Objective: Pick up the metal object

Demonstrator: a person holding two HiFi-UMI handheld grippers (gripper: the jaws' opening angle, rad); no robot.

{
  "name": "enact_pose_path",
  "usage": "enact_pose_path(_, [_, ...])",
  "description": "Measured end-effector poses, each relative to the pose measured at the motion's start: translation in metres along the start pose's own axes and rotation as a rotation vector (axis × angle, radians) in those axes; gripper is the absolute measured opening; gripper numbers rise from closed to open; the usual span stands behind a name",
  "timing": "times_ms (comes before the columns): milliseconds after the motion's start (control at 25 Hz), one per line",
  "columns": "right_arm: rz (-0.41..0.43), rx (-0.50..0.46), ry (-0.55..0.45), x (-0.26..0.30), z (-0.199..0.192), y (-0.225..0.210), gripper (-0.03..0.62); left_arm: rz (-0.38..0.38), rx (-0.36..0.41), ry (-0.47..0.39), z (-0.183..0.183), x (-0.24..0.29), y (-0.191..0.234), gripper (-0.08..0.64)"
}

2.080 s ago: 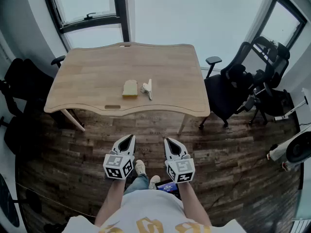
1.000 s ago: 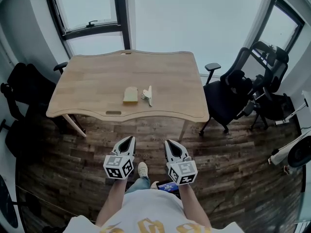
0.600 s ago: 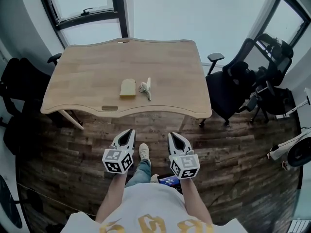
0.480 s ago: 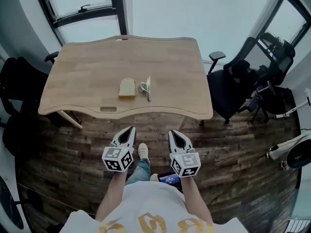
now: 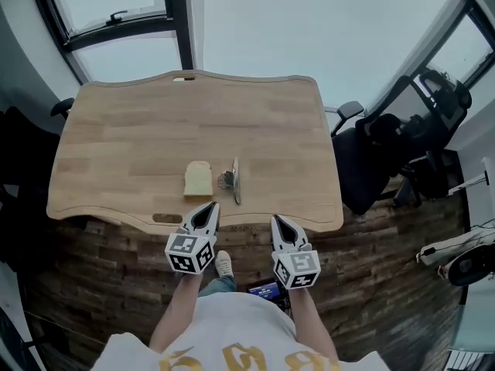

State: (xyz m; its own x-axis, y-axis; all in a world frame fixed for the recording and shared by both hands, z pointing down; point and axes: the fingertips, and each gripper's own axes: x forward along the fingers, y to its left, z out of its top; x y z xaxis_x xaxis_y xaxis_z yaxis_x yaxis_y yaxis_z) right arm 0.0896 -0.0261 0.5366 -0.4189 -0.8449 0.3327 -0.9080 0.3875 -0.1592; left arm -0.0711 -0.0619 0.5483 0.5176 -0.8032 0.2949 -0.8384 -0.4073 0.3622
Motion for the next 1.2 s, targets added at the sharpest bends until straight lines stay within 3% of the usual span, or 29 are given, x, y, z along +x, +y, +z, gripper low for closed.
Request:
enact_pose_path(320, [-0.041, 0.023, 0.018, 0.061, 0.014, -0.017, 0.011, -0.021, -0.048, 0.04, 0.017, 0.053, 0.048, 0.02])
enact_pose_path(800, [-0.026, 0.045, 0.028, 0.098, 0.017, -0.033, 0.011, -0.021, -0.053, 0.051, 0.028, 0.091, 0.068, 0.02])
enact_pose_path(1200, [-0.009, 0.07, 0.048, 0.111, 0.005, -0.044, 0.011, 0.03, -0.038, 0.12, 0.011, 0.106, 0.081, 0.02])
